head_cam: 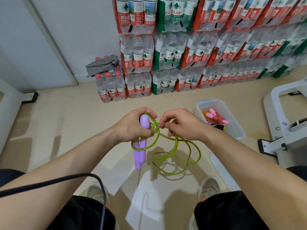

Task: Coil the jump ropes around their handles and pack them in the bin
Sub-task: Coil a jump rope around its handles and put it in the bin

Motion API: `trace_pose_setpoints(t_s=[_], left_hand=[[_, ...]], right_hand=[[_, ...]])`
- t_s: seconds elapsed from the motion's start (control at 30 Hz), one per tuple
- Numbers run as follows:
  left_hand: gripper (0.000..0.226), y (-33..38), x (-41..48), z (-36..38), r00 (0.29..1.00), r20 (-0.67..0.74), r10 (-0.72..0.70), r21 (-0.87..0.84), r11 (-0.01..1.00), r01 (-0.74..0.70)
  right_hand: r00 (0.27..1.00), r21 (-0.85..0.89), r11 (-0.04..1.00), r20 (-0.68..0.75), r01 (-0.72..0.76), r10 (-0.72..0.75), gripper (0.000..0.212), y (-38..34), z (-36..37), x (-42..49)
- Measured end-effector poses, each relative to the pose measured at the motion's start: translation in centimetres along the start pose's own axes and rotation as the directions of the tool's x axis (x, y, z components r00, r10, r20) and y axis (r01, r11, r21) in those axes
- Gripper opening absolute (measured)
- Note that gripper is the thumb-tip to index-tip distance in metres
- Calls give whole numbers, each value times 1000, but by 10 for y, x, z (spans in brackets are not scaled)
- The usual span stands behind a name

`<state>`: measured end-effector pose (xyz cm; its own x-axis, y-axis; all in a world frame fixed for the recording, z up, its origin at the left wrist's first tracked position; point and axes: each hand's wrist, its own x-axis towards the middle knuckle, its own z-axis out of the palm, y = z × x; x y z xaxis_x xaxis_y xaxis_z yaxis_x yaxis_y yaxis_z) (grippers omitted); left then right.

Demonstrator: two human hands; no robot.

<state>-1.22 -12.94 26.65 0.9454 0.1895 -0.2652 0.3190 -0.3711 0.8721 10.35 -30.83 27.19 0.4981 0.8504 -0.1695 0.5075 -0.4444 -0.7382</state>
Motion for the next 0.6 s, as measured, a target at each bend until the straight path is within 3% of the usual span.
trace_pose_setpoints(t_s=[0.17,0.37,0.47,0.6], left_hand=[[46,0,2,-3,998,-49,-35,-76,997,31],[44,-4,4,-4,995,-73,-65,-133,990,55],[43,-4,4,-5,995,-71,-74,-137,989,63],[42,-3,2,-5,995,-64,-82,-137,988,73]], right_hand=[[995,-25,999,-99,27,-30,28,-2,5,-2],[992,-8,997,-106,72,-73,10,-3,8,-5],[993,-5,995,-76,96,-96,22,-2,11,-5],[985,-135,980,-67,149,-159,31,-1,16,-6]])
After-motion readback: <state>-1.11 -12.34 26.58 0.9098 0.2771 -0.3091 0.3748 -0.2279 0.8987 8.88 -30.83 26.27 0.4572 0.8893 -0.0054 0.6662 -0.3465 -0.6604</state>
